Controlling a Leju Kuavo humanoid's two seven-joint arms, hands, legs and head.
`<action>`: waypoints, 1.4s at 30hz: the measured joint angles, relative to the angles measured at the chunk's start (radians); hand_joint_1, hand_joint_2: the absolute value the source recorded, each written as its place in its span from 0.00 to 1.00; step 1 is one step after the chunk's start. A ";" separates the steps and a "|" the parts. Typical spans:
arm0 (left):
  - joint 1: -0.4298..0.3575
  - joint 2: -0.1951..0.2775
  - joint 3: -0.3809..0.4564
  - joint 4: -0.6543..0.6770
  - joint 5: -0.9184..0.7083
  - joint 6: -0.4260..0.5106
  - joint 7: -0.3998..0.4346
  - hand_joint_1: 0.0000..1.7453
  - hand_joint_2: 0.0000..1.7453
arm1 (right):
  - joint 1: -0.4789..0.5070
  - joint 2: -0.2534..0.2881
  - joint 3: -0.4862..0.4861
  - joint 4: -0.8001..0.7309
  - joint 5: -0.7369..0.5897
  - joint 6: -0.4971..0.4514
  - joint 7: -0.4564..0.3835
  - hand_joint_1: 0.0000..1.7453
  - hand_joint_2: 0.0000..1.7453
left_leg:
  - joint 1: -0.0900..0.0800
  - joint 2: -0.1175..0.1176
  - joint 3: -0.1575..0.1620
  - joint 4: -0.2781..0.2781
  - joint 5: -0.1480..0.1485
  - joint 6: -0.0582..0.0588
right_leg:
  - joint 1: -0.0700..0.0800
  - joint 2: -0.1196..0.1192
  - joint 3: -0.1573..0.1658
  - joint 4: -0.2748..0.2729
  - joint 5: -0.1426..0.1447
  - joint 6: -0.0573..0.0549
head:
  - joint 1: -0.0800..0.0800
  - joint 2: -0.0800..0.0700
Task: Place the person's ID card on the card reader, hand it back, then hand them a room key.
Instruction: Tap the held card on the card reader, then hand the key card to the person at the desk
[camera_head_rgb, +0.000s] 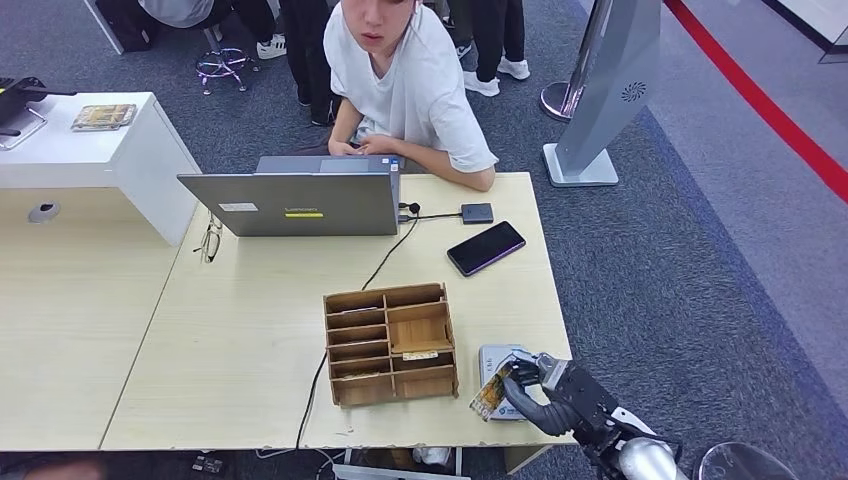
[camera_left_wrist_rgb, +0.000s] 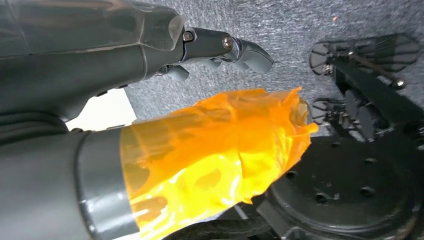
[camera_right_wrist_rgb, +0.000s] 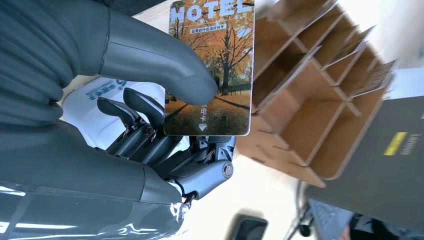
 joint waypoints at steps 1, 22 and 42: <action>-0.017 -0.009 -0.018 0.009 0.036 0.029 -0.031 0.00 0.00 | -0.002 -0.001 0.000 -0.008 -0.015 0.018 0.001 1.00 1.00 | -0.001 0.000 0.000 0.000 0.000 0.000 | -0.001 0.000 -0.001 0.000 0.000 0.000 | 0.000 0.000; -0.489 -0.525 0.205 0.610 0.124 0.504 -0.316 0.00 0.00 | -0.359 0.009 0.148 0.046 -0.183 0.158 0.054 1.00 1.00 | -0.007 -0.003 -0.009 0.000 0.012 0.006 | -0.006 -0.003 -0.007 -0.001 0.012 0.007 | 0.000 0.000; -0.503 -0.526 0.269 0.653 0.072 0.519 -0.277 0.00 0.00 | -0.454 0.028 0.226 0.069 -0.340 0.235 0.049 1.00 1.00 | -0.006 -0.004 -0.010 0.000 0.012 0.006 | -0.006 -0.004 -0.007 -0.001 0.011 0.007 | 0.000 0.000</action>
